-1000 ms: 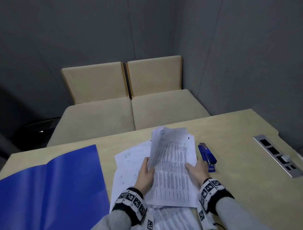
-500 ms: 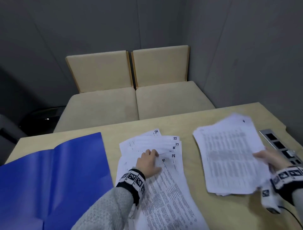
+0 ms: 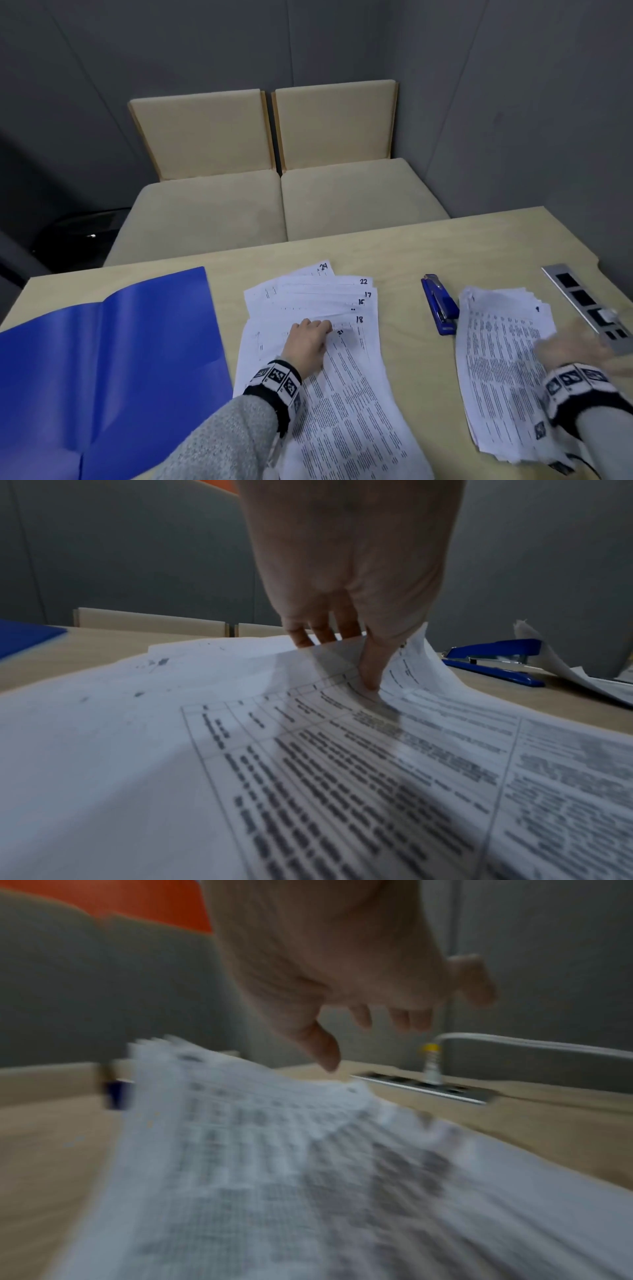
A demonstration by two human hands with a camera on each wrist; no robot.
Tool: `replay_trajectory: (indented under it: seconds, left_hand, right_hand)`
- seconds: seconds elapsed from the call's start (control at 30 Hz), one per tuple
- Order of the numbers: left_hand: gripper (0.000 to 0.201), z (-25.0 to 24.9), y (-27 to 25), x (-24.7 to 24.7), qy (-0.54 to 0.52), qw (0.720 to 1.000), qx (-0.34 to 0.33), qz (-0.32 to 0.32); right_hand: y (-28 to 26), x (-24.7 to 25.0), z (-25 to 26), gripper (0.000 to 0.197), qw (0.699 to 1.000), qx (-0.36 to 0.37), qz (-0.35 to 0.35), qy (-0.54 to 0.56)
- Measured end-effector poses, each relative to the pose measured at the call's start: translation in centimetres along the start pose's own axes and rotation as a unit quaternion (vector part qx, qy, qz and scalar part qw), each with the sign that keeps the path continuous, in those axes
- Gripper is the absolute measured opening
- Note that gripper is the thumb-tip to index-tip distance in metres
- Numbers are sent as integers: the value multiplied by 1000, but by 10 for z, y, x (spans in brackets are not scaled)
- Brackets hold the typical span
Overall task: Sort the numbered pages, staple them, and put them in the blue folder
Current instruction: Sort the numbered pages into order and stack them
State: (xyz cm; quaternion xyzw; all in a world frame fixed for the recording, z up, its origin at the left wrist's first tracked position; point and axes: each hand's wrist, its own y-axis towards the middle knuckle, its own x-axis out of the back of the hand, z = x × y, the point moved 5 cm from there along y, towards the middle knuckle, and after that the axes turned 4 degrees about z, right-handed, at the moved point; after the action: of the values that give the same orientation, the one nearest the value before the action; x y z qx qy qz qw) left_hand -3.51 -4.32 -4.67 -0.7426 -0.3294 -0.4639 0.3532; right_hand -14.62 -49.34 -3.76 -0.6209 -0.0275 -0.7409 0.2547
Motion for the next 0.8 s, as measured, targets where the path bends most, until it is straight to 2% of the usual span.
replay_trajectory:
  seconds: [0.07,0.1,0.13,0.17,0.2,0.27,0.3,0.37,0.43,0.53,0.57,0.67,0.73,0.8]
  left_hand:
    - [20,-3,2,2,-13,999,-25,-23]
    - [17,-5,3,2,-16,999,-36,-30]
    - [14,-6,4,3,-17,998,-48,-35]
    - [12,-8,4,3,-15,997,-61,-36]
    - [11,-10,5,4,-10,997,-75,-34]
    - [11,-13,4,3,8,995,-99,-23]
    - [12,-13,3,3,11,994,-107,-22]
    - [18,-10,0,2,-11,994,-104,-25]
    - [18,-4,-2,4,-72,993,-83,-34]
    - [23,13,1,9,-174,985,4,-1]
    - [28,20,3,11,-194,980,34,32]
    - [33,40,7,15,-185,971,71,131]
    - [29,53,7,19,-198,963,89,159]
    - [23,65,7,24,-228,955,106,155]
  right_hand:
    - [-49,15,55,54,985,140,-88,39]
    - [-84,17,85,49,965,221,-113,83]
    - [-113,9,110,43,939,304,-108,119]
    - [-145,-1,133,38,916,369,-72,140]
    - [-171,-17,150,33,893,423,-1,155]
    - [-213,-54,168,26,854,474,164,139]
    - [-225,-71,171,25,845,471,225,118]
    - [-235,-96,173,24,838,463,277,86]
    - [-235,-108,173,16,854,442,260,86]
    - [-229,-112,166,29,880,397,233,118]
    - [-227,-112,164,31,882,394,231,118]
    - [-223,-110,159,13,872,388,265,139]
    - [-218,-108,155,17,870,386,268,148]
    - [-216,-102,152,11,875,398,242,131]
